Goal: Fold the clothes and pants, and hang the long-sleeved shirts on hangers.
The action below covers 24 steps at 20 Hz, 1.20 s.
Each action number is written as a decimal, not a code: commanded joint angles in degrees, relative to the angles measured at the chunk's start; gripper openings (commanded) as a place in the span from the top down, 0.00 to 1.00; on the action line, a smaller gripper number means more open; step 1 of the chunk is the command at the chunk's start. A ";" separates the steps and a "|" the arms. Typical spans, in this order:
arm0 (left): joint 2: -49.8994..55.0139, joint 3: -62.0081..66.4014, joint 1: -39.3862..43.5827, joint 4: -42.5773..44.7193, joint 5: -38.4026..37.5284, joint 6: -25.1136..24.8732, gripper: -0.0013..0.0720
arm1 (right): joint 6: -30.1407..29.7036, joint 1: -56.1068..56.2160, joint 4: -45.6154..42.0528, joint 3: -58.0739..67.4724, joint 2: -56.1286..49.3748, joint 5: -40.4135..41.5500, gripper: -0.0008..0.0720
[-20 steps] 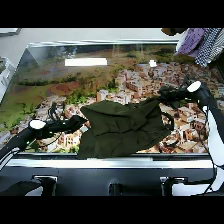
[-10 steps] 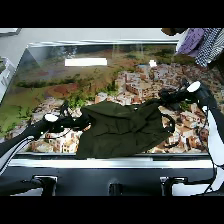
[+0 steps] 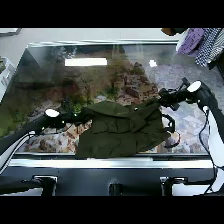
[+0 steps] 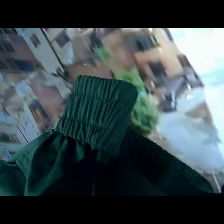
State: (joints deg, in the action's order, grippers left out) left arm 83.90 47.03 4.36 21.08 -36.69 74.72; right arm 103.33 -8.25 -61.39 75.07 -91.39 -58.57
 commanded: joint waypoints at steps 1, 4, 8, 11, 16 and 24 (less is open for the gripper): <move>-0.81 5.62 -1.81 -0.85 -0.31 -0.22 0.97 | 1.16 -0.02 -3.67 0.02 1.75 0.59 0.92; -1.01 13.09 -3.34 -4.33 4.55 -0.20 0.97 | 2.03 -0.02 -7.23 0.02 3.61 1.60 0.92; -0.76 17.94 -2.56 -9.81 22.77 -0.17 0.97 | 5.92 0.00 -8.48 0.02 4.55 5.07 0.92; 1.16 19.17 -0.39 -10.21 32.83 -0.17 0.97 | 6.91 0.00 -7.04 0.02 4.52 8.83 0.92; 9.09 23.47 2.62 -10.19 39.89 -0.17 0.97 | 6.93 0.00 -5.05 0.02 3.45 13.86 0.92; 20.06 33.68 3.21 -10.16 35.50 -0.20 0.71 | 6.88 0.00 0.11 0.02 -2.21 15.74 0.92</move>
State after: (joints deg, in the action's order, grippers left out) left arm 101.03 78.02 7.22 10.81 3.36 74.54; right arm 110.15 -8.40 -64.34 75.07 -91.81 -43.29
